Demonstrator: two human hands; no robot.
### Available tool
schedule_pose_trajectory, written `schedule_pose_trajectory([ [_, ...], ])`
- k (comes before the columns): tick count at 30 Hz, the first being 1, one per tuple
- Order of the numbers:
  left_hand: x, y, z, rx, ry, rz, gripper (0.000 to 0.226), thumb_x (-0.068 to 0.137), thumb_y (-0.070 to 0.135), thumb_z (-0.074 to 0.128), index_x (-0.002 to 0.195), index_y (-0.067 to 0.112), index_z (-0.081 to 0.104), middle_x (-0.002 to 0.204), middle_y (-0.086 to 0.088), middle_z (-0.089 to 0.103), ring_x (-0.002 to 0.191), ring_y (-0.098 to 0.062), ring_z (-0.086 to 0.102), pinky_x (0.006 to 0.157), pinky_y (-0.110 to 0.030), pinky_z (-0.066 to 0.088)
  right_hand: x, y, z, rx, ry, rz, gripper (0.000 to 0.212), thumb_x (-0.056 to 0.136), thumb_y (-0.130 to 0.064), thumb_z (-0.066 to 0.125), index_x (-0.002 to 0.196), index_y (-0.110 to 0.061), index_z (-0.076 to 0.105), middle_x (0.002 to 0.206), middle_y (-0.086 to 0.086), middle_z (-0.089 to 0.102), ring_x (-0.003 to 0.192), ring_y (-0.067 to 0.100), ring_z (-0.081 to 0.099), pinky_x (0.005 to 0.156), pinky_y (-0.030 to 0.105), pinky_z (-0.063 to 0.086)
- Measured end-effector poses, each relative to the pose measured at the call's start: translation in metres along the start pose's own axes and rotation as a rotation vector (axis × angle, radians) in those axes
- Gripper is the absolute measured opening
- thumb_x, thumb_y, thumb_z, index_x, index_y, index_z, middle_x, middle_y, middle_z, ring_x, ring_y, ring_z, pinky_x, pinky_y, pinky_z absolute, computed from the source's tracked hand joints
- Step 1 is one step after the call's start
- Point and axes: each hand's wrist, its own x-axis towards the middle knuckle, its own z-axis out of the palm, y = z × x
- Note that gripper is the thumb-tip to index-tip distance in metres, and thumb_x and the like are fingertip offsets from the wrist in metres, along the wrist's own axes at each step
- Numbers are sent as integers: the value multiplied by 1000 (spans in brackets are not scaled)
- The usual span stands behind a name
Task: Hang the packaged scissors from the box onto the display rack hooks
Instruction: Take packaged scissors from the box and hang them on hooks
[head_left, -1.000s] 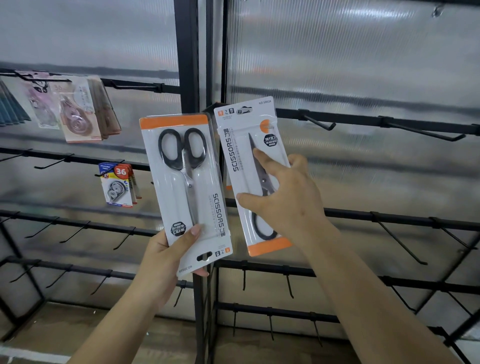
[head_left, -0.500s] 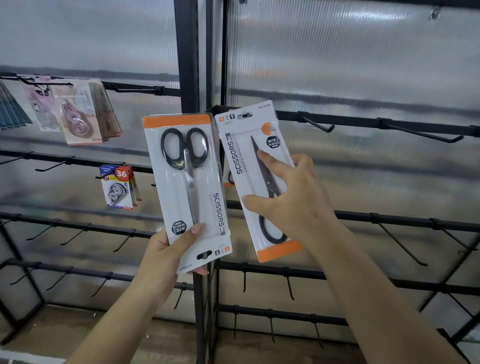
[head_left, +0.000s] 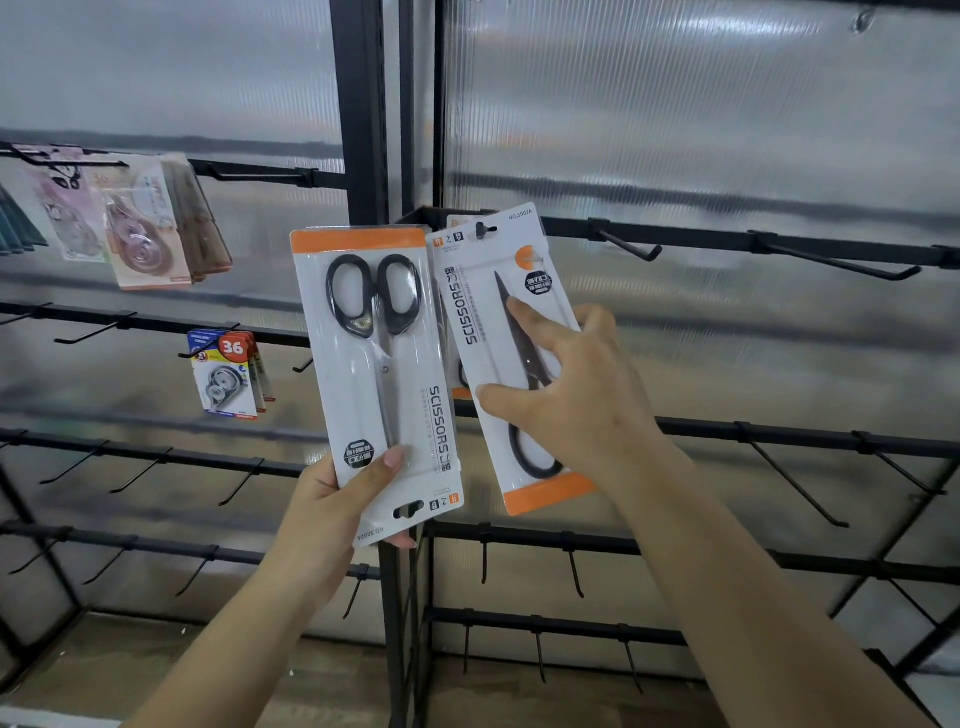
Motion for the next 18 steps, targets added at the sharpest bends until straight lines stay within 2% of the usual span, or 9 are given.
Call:
schedule_pose_trajectory([
  [2,1,-1,0,0,-14,-1,65,33,58,88,83,19,76,95,-12,73,75,-29,71,47,-40,57,6,3,5,-11,-8,15,79,77,-48,67,145,-38,28,111,-4,29,97,13,44,86,26,43],
  [7,4,-1,1,-15,-32,-8,65,31,60,88,83,22,77,96,-10,74,74,-28,71,46,-37,57,35,17,30,13,-11,60,78,80,-45,66,146,-37,25,114,-3,26,108,18,44,86,27,41],
  [10,5,-2,2,-11,-18,6,57,45,55,87,90,22,75,98,-9,74,75,-27,71,45,-34,56,57,25,50,47,44,57,78,80,-46,65,146,-37,25,122,1,28,110,21,44,93,34,46],
  [13,7,-2,5,1,15,-4,32,74,28,66,102,13,66,96,-6,74,74,-24,71,45,-33,56,75,28,64,-24,74,42,74,84,-43,63,147,-32,25,128,8,27,113,23,41,93,33,42],
  [16,8,-1,9,19,8,-12,26,77,21,58,100,13,65,93,-4,75,73,-22,71,45,-32,56,84,34,71,-73,43,32,69,87,-31,62,147,-29,26,129,10,27,107,27,48,89,32,45],
  [18,9,-1,10,15,2,-13,27,77,21,59,101,12,65,94,-4,75,73,-22,71,45,-33,56,84,39,72,-66,-38,71,69,89,-26,62,147,-29,25,138,13,23,108,31,53,88,31,46],
])
